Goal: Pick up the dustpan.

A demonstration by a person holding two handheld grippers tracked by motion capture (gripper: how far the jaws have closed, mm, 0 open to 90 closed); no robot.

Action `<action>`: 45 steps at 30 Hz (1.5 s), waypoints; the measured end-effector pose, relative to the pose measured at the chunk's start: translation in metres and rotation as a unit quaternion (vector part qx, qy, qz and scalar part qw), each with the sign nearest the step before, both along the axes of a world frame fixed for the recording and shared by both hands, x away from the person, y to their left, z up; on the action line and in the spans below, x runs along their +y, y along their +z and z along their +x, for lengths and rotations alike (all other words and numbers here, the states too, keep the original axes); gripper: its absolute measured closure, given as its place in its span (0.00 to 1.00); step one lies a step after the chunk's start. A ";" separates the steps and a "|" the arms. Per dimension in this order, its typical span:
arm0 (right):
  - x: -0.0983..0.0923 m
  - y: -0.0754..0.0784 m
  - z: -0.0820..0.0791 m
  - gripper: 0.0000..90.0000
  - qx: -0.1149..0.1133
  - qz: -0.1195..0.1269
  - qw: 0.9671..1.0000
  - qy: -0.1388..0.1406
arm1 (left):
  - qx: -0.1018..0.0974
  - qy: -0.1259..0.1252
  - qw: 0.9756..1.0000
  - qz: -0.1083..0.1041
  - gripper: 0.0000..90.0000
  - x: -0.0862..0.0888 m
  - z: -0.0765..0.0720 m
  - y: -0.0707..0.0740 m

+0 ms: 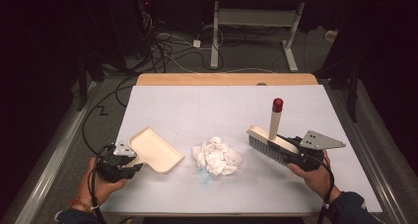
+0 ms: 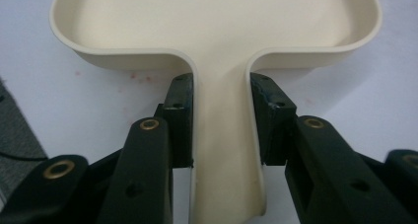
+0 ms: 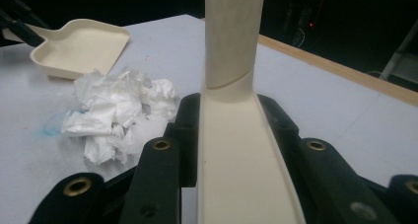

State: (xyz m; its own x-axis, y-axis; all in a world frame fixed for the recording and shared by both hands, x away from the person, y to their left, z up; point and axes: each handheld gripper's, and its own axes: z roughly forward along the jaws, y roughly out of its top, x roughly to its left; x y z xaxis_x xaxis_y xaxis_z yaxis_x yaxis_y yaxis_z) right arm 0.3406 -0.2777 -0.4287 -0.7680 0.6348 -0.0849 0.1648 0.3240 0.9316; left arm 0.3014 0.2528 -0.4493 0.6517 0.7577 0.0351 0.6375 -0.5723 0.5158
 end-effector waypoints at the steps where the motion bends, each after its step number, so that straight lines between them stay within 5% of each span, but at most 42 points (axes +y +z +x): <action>1: 0.000 -0.001 0.001 0.76 0.002 0.000 1.000 -0.003 | 0.003 -0.007 1.000 0.001 0.70 -0.001 -0.001 0.000; 12: -0.004 -0.008 0.006 0.75 0.028 -0.010 0.999 -0.012 | 0.027 -0.078 0.996 0.022 0.70 -0.019 -0.010 0.008; 17: -0.003 -0.012 0.010 0.75 0.075 -0.029 0.996 -0.027 | 0.030 -0.109 0.993 0.034 0.69 -0.031 -0.015 0.010; 23: 0.002 -0.008 0.010 0.76 0.088 -0.048 0.995 -0.026 | 0.033 -0.127 0.991 0.039 0.69 -0.042 -0.015 0.010; 39: 0.059 -0.017 0.016 0.76 0.064 -0.049 0.995 -0.061 | 0.044 -0.145 0.988 0.044 0.69 -0.072 -0.007 0.008; 45: 0.075 -0.024 0.021 0.76 0.064 -0.014 0.995 -0.079 | 0.040 -0.139 0.989 0.038 0.69 -0.078 -0.004 0.008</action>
